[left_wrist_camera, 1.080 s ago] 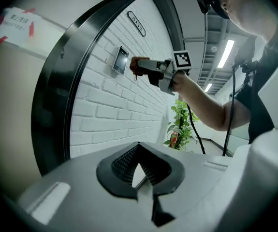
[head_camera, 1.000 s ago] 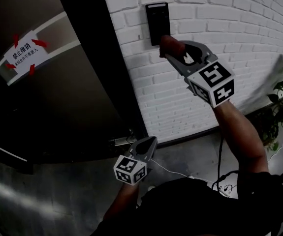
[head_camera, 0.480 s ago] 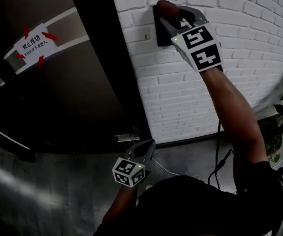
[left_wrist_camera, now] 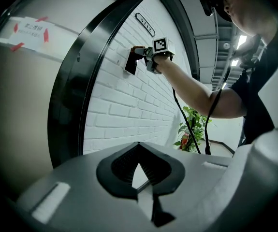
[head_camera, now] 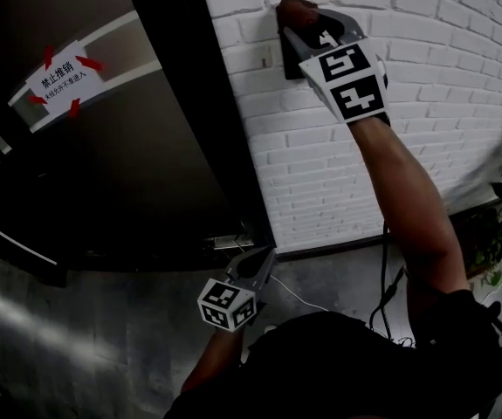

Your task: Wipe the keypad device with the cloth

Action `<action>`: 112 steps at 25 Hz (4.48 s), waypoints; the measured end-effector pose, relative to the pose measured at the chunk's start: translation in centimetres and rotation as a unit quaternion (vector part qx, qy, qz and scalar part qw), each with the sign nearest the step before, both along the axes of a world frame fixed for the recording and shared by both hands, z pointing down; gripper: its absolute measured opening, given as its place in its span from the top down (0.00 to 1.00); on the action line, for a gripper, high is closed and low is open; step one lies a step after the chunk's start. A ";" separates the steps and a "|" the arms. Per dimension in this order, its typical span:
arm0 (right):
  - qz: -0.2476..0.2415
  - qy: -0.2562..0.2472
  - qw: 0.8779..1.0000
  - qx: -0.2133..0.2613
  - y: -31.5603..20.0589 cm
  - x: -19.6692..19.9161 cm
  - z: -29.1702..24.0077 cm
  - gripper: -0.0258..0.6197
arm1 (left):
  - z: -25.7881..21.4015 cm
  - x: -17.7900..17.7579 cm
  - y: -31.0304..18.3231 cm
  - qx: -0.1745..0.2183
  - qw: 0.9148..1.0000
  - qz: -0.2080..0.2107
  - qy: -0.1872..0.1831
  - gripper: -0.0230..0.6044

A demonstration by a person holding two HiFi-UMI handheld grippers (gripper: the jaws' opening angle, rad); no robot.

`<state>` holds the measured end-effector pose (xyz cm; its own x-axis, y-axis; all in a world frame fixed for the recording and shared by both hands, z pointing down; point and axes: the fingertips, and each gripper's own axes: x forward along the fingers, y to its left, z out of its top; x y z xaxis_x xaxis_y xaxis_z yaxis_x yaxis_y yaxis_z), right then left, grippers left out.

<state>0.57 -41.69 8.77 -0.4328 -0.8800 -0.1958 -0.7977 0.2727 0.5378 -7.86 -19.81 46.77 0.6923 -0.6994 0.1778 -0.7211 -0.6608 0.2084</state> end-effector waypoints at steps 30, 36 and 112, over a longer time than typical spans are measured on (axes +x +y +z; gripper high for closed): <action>0.005 -0.004 0.999 -0.053 -0.1 0.3 7.5 0.73 | -0.3 0.9 0.2 -0.006 1.000 0.025 -0.003 0.94; 0.003 0.000 0.998 -0.067 -0.1 0.3 9.5 0.73 | -0.5 0.9 0.1 -0.006 1.000 0.025 -0.004 0.94; 0.009 -0.001 1.000 0.009 -0.2 -0.4 -2.0 0.73 | -0.5 -1.8 -0.3 0.005 1.000 -0.018 0.005 0.94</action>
